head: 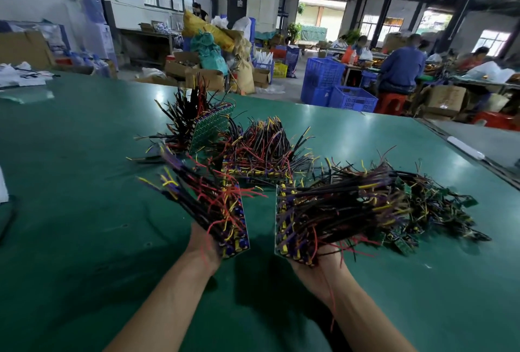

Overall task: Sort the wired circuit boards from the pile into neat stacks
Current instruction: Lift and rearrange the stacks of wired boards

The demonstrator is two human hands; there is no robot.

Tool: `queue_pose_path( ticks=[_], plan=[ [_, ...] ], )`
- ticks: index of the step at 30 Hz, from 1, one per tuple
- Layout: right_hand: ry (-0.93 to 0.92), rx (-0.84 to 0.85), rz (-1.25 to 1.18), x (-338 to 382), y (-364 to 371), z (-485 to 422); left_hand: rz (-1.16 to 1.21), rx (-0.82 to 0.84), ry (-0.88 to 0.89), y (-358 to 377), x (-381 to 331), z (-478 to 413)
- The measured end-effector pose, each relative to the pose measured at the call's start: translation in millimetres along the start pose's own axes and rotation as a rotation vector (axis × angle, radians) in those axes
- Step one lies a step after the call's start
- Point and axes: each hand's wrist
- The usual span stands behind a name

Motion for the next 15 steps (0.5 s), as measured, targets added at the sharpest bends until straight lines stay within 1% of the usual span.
queue_pose_path(
  ticks=[2,7,9,10,12,14,15],
  plan=[
    [0.009,0.034,0.023,-2.3,0.2,0.7,-0.008,0.007,0.006,1.3,-1.3,-2.9],
    [0.033,0.032,0.043,-4.9,-6.6,-2.0,-0.080,-0.212,0.125,4.2,-15.1,-2.1],
    [0.032,0.039,0.050,-2.8,-5.2,0.2,-0.124,-0.269,0.172,1.5,-19.2,-3.0],
    [0.033,0.037,0.045,-1.9,-5.1,0.4,-0.115,-0.263,0.195,1.3,-20.1,-3.8],
    [0.039,0.034,0.064,-1.7,-4.5,1.5,-0.072,-0.217,0.184,3.2,-21.8,-0.9],
    [0.057,-0.021,0.099,-0.2,-5.3,1.2,-0.001,-0.104,0.123,5.0,-24.5,1.3],
    [0.057,-0.074,0.162,0.4,-8.2,1.1,0.050,-0.048,0.076,6.1,-25.9,2.5]
  ],
)
Point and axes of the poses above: each hand's wrist, its own z-axis away from the middle knuckle, its own y-axis out of the palm, x = y × z, and after that the axes turned 11 degrees about x, right-handed
